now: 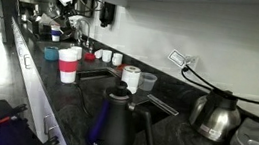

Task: Move the silver object to the left of the counter

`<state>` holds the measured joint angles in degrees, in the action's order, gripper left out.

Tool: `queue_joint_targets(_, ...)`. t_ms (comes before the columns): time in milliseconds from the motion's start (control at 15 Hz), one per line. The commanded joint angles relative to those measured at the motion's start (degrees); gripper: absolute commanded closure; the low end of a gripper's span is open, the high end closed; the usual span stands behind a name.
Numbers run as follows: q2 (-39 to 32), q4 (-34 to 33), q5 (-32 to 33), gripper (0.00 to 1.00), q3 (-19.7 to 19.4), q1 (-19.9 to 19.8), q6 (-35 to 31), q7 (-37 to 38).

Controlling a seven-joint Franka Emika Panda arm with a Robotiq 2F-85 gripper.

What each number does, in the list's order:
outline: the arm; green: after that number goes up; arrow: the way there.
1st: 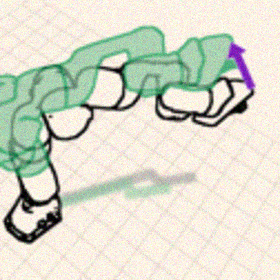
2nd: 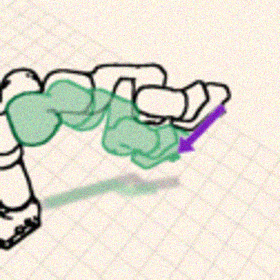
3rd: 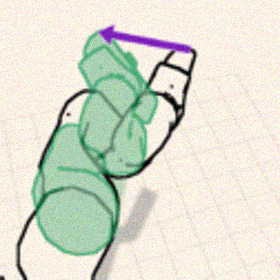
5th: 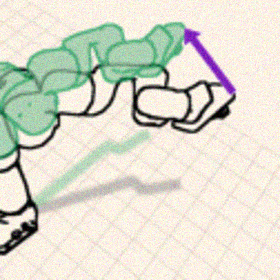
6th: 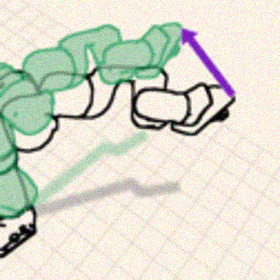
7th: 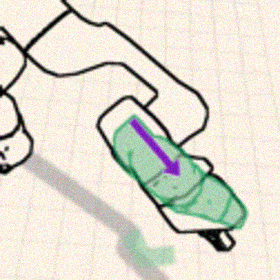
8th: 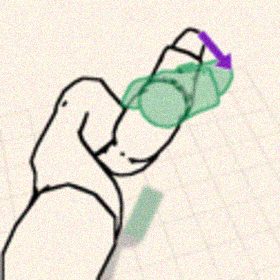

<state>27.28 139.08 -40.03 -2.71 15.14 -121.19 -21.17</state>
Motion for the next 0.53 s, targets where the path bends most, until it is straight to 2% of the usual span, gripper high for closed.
queue_joint_targets(0, -3.03, -0.39, -3.33, 0.98, 1.49, 1.56, 3.71, -6.48)
queue_joint_targets(467, -12.64, -0.93, -9.28, 0.98, 5.56, 1.99, 4.77, -15.99)
